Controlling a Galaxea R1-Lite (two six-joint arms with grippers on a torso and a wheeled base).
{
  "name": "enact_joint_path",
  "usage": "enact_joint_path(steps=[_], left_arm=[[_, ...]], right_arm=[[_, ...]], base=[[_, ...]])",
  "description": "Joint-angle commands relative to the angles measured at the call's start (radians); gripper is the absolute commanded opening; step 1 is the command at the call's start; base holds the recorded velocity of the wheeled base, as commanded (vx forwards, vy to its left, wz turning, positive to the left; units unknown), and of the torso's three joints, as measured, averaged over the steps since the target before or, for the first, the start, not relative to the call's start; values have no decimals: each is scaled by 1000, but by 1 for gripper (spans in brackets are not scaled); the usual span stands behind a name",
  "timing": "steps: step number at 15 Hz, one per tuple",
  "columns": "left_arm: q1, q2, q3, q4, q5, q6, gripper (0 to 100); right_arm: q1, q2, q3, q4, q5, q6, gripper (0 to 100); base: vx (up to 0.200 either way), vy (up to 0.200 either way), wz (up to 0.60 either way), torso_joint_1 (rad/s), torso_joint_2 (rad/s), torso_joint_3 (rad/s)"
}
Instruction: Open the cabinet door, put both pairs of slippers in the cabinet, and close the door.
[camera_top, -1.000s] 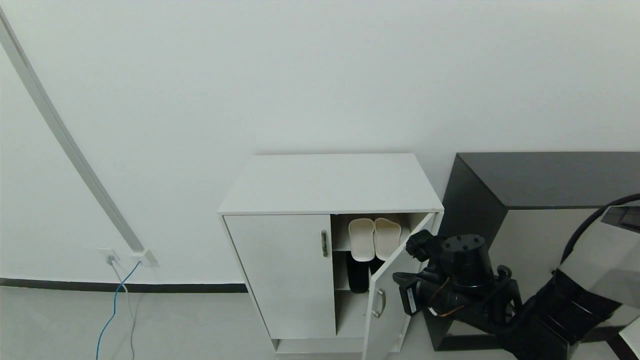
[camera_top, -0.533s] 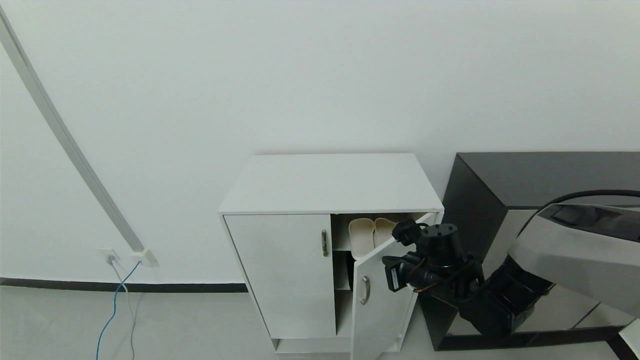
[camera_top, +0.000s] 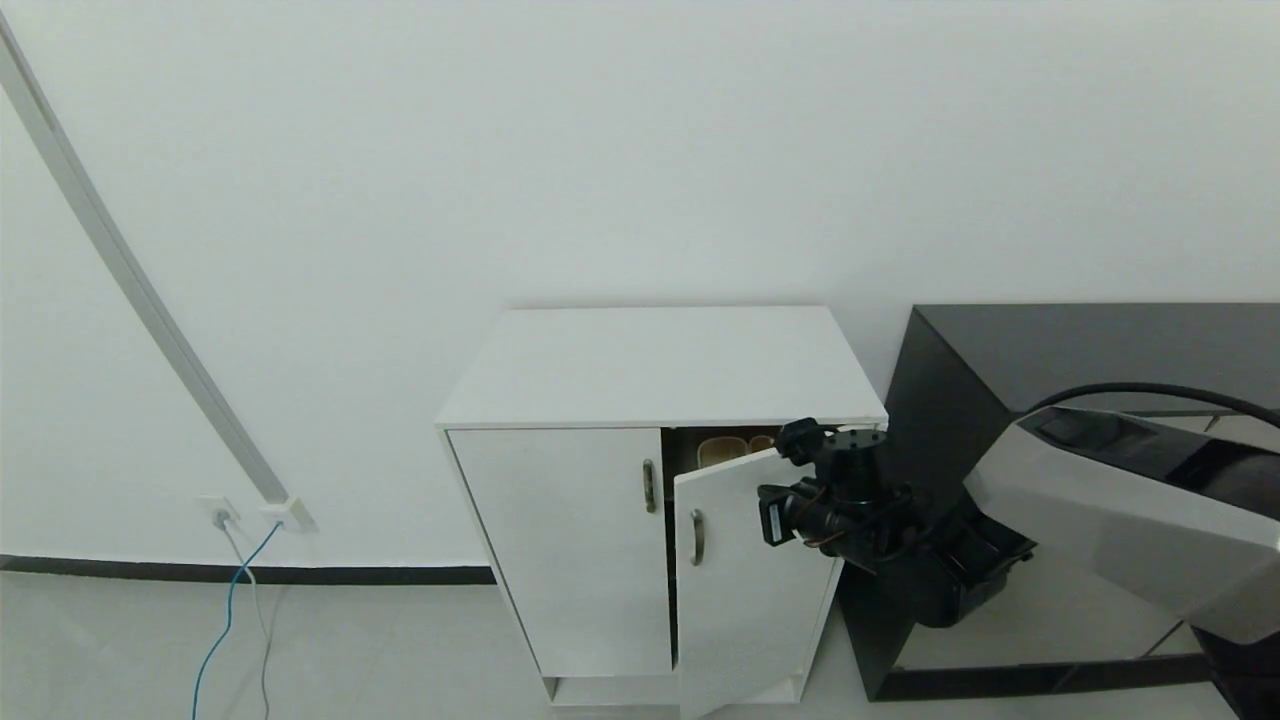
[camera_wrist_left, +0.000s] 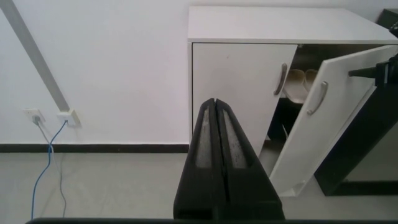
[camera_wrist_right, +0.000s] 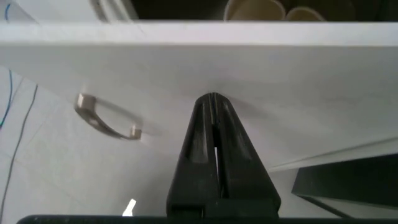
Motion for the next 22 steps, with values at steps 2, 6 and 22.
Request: enact_joint_path(steps=[2, 6, 22], left_arm=[[0, 0, 0, 0, 0, 0, 0], [0, 0, 0, 0, 0, 1, 0], [0, 0, 0, 0, -1, 1, 0]], right_arm=[[-23, 54, -69, 13, -1, 0, 0], [-40, 83, -150, 56, -1, 0, 0], [-65, 109, -238, 92, -4, 0, 0]], base=[[0, 0, 0, 0, 0, 0], [0, 0, 0, 0, 0, 0], [0, 0, 0, 0, 0, 0]])
